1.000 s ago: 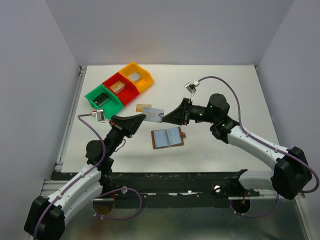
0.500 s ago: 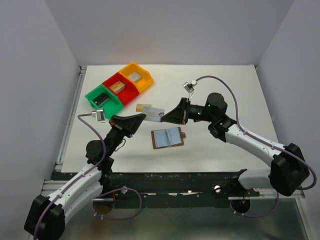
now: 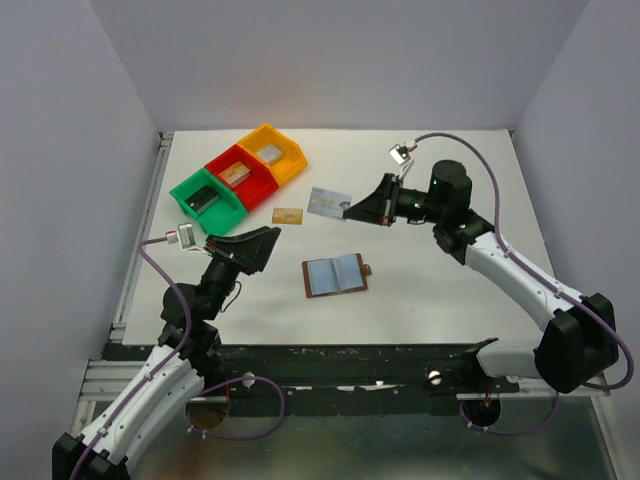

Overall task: Take the credit cards out of the card holder
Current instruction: Place the credit card at the center of the board.

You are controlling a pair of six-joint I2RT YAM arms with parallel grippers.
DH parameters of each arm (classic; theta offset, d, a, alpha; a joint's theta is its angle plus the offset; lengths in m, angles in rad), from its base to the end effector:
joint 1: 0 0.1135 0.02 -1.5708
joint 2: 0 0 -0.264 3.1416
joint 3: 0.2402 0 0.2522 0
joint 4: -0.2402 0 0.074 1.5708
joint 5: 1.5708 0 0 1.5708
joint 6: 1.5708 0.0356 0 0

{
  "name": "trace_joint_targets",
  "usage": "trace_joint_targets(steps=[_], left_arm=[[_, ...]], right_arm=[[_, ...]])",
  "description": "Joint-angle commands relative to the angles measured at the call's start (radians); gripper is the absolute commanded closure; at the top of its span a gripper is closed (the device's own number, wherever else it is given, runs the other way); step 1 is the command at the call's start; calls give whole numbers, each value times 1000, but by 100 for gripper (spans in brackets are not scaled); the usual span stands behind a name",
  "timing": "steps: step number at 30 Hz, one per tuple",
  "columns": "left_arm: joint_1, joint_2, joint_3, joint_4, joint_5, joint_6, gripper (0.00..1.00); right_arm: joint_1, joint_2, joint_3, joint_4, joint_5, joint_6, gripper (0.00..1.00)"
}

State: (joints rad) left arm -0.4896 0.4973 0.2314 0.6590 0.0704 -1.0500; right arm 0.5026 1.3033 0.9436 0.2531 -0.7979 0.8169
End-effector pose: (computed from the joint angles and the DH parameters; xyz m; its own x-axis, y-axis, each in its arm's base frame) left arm 0.1235 -0.0686 0.2749 -0.2884 -0.8267 -0.4830 0.5552 0.2666 -0.7878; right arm 0.2497 0.1663 0.3275 -0.7638 0.1610 -0.6251 -0.5892 0.2215 0.7770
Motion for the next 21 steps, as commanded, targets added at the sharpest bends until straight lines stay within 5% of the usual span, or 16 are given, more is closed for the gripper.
trace_joint_targets(steps=[1, 4, 12, 21], left_arm=[[25, -94, 94, -399, -208, 106, 1], [28, -85, 131, -527, -209, 133, 2], [28, -65, 146, -657, -159, 136, 4], [28, -155, 71, -688, -144, 120, 4]], right_arm=[[-91, 59, 173, -409, 72, -189, 100], [-93, 175, 317, -647, 176, -333, 100], [-98, 525, 683, -958, 252, -531, 100], [-107, 813, 900, -1012, 183, -518, 100]])
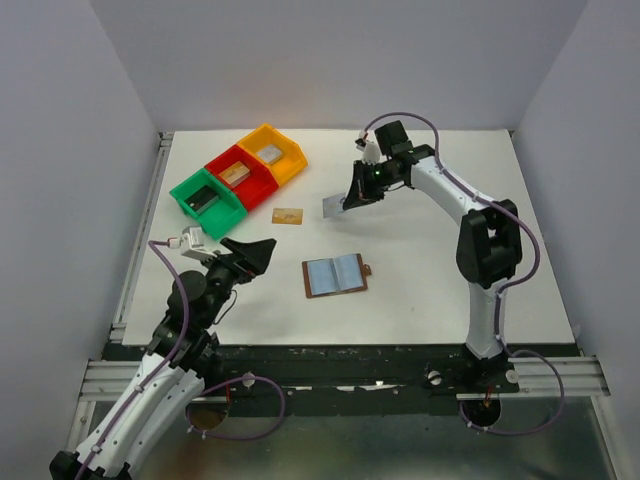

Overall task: Take the credit cards out of the card holder
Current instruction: Place the credit card at the center of the board.

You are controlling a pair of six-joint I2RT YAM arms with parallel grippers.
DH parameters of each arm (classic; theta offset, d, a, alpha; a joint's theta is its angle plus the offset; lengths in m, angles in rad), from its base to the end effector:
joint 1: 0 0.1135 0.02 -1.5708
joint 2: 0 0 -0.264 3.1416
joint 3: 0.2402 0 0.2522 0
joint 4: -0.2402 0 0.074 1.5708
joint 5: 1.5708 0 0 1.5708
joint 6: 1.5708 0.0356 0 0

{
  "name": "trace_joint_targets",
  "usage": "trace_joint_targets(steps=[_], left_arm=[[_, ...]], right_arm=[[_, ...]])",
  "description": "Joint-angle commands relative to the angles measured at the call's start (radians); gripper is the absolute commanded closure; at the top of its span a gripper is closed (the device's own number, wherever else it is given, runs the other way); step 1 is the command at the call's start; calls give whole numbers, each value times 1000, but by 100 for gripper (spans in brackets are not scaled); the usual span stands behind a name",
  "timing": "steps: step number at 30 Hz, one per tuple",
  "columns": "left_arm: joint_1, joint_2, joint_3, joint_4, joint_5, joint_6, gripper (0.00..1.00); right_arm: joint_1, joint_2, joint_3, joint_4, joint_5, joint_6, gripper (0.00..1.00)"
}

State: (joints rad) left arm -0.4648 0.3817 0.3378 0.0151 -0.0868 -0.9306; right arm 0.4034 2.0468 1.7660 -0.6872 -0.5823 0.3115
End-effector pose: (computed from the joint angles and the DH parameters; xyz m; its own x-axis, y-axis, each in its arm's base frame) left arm 0.1192 -0.0563 0.2579 -0.3114 -0.7376 -0.5991 0.1998 0.5655 -0.8001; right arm 0.4078 0.1953 0.2525 -0.9095 -0.1099 -0.4008 -0.3528 0.7138 0.6050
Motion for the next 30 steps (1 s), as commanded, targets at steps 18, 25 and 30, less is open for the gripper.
trace_joint_targets(steps=[18, 25, 30], left_arm=[[3, 20, -75, -21, 38, 3, 4], [3, 20, -83, -21, 38, 3, 3], [3, 23, -94, 9, 38, -4, 4]], right_arm=[[-31, 357, 351, -192, -142, 6, 100], [-38, 397, 380, -227, -145, -2, 100], [-41, 403, 389, -235, -143, 0, 100]])
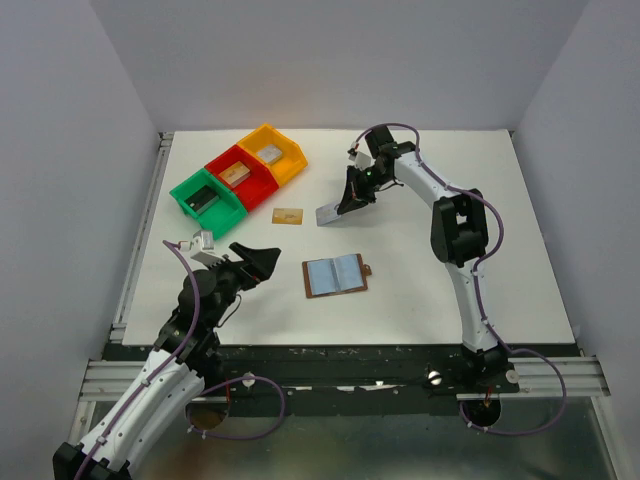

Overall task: Take the credit cards out of the card holder
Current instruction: Place the credit card at the center of the board.

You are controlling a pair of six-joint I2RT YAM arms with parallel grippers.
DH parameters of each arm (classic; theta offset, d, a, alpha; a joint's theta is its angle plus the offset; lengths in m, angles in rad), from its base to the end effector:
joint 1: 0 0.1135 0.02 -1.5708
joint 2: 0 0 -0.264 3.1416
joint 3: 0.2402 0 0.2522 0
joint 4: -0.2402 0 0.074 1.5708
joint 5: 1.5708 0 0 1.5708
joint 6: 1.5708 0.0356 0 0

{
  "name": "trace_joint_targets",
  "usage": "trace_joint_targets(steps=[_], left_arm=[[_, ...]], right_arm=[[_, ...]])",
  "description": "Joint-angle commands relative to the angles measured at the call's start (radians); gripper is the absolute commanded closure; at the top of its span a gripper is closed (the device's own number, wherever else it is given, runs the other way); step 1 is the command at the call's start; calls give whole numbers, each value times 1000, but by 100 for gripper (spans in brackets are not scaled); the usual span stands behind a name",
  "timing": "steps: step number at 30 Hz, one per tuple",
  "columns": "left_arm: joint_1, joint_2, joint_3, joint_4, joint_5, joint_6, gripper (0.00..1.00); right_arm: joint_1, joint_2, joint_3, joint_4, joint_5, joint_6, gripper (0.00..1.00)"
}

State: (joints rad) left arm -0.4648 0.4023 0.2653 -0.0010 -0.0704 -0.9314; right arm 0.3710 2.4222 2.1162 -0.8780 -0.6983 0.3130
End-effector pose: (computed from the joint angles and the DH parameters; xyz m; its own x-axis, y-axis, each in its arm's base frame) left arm 0.1231 -0.0589 0.2278 -0.3822 -0.7038 -0.5988 0.1310 0.6002 -0.7890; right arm 0.4655 0.2057 0.1771 -0.9763 -0.1267 -0.1756 -0.2135 0.6989 0.6826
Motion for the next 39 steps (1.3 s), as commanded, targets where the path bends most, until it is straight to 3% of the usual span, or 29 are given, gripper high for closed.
trace_joint_targets(steps=[1, 15, 28, 39], left_arm=[[3, 4, -20, 25, 24, -3, 4], [3, 10, -24, 30, 26, 0, 3], [5, 23, -23, 33, 32, 0, 3], [5, 18, -24, 29, 24, 0, 2]], right_arm=[[-9, 31, 41, -47, -27, -2, 99], [-18, 23, 42, -52, 8, 6, 80], [-33, -3, 30, -47, 54, 17, 75], [-89, -184, -148, 55, 177, 54, 73]])
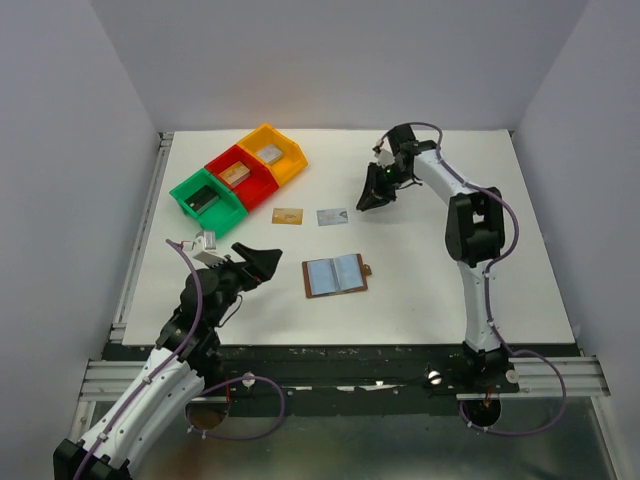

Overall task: Take the credit cards out of the card holder
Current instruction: Place the credit card at the center of the board.

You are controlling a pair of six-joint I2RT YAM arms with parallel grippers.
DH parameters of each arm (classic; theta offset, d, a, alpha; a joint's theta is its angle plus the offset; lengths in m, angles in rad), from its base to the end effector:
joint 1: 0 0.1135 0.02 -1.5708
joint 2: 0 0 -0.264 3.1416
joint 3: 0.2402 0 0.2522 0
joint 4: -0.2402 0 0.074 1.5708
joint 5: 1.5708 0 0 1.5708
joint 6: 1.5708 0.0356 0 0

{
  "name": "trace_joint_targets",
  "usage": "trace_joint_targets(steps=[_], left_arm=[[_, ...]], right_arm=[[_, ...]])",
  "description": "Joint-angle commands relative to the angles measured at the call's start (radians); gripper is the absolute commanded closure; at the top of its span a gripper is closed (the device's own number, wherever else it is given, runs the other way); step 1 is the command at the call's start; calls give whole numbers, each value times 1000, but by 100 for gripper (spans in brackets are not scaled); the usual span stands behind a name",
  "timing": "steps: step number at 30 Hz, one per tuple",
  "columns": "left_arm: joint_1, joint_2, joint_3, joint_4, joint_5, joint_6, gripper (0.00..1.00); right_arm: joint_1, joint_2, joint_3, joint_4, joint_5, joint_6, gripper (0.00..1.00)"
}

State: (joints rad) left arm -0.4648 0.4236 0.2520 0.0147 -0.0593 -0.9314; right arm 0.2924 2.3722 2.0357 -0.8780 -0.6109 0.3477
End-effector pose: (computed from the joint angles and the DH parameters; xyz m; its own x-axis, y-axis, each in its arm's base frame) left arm 0.1253 -0.0605 0.2222 -0.4004 -0.6953 -0.5968 0.1237 0.6043 -0.7871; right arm 0.4697 0.1627 0.1762 -0.9894 -0.0064 -0.1448 -0.0963 0.7753 0.6243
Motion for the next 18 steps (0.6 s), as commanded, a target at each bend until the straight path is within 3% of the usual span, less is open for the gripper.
trace_joint_targets(steps=[1, 7, 12, 14, 18], left_arm=[[3, 1, -8, 8, 9, 0, 1], [3, 102, 53, -88, -36, 31, 1], [-47, 260, 127, -146, -82, 63, 1], [-116, 302, 156, -176, -157, 56, 1], [-181, 362, 220, -238, -267, 20, 1]], right_arm=[[-7, -181, -118, 92, 108, 26, 73], [92, -483, -396, 228, 373, -28, 73], [319, -694, -623, 315, 841, -90, 70], [382, -746, -705, 349, 942, -63, 64], [389, -830, -873, 408, 871, 59, 46]])
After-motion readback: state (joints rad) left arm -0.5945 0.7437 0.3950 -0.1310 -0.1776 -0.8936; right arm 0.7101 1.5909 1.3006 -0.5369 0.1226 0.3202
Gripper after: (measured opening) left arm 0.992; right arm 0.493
